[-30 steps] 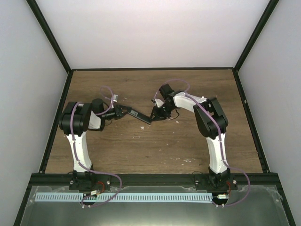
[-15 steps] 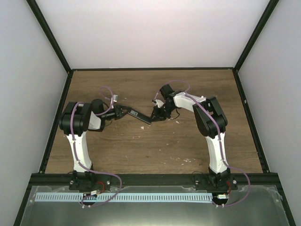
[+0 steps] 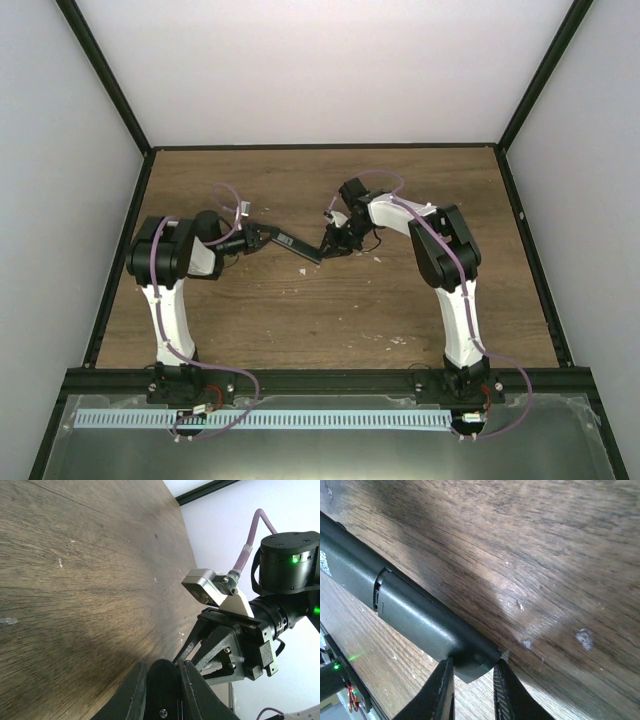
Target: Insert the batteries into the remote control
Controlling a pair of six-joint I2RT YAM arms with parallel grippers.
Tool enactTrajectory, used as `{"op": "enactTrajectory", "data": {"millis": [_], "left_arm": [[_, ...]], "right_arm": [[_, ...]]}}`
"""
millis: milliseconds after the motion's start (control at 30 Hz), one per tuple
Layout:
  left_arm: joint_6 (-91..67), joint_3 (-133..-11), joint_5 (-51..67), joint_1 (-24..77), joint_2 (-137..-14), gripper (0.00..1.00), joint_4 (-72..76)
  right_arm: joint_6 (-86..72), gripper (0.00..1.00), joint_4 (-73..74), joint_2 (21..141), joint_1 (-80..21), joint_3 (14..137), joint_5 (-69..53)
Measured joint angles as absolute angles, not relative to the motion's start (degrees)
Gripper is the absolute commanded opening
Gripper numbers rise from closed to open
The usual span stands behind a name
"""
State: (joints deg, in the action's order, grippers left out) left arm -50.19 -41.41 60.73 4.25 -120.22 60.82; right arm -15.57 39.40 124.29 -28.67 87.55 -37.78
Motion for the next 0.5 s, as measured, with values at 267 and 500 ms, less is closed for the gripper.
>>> {"op": "enactTrajectory", "data": {"millis": [267,500], "left_arm": [[-50.37,-41.19,60.14,4.40,-120.22,0.00,61.06],[-50.76,-41.08,59.42,4.67,-120.22,0.00,61.56]], "right_arm": [[-16.56,0.14,40.42,125.21,-28.56,88.84,-38.57],[-17.56,0.14,40.34,125.29,-28.47,88.88,-38.83]]}}
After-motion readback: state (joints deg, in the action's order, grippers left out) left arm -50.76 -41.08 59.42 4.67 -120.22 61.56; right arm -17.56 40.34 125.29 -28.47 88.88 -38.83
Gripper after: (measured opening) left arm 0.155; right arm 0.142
